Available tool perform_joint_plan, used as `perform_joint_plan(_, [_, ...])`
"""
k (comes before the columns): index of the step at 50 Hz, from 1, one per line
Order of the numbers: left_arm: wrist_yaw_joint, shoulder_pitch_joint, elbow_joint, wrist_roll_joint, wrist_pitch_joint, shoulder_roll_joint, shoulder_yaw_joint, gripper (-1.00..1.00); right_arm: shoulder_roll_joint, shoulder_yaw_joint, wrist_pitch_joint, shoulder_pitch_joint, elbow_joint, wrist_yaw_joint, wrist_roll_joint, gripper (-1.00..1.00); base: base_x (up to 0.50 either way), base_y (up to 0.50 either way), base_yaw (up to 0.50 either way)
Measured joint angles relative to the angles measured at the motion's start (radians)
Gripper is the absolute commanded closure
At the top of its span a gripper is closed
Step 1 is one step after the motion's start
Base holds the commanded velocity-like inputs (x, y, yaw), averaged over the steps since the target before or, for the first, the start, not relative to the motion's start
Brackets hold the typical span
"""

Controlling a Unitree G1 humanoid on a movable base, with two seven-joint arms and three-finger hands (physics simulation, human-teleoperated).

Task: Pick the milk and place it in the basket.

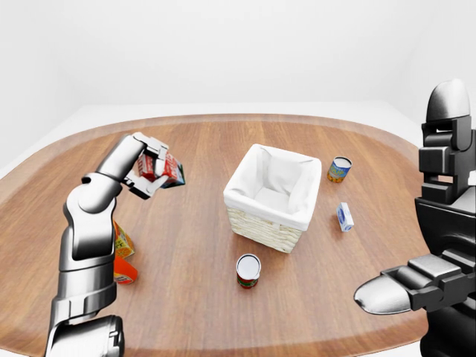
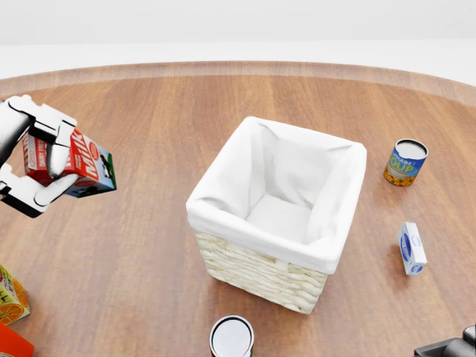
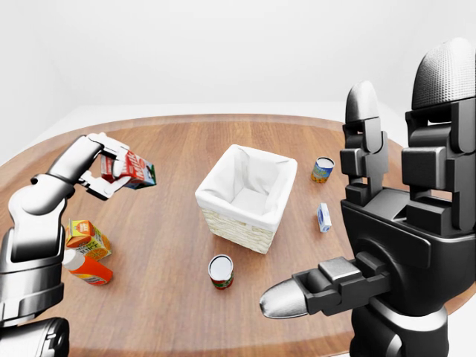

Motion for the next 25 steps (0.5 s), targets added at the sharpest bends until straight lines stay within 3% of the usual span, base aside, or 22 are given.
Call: perform_joint_plan(25, [-0.071, -0.094, -0.1, 0.027, 0.0, -0.001, -0.027, 1.0, 0.003, 0.003, 0.0, 0.0, 0.0, 0.003, -0.004, -1.0, 0.0, 0.0, 0.0])
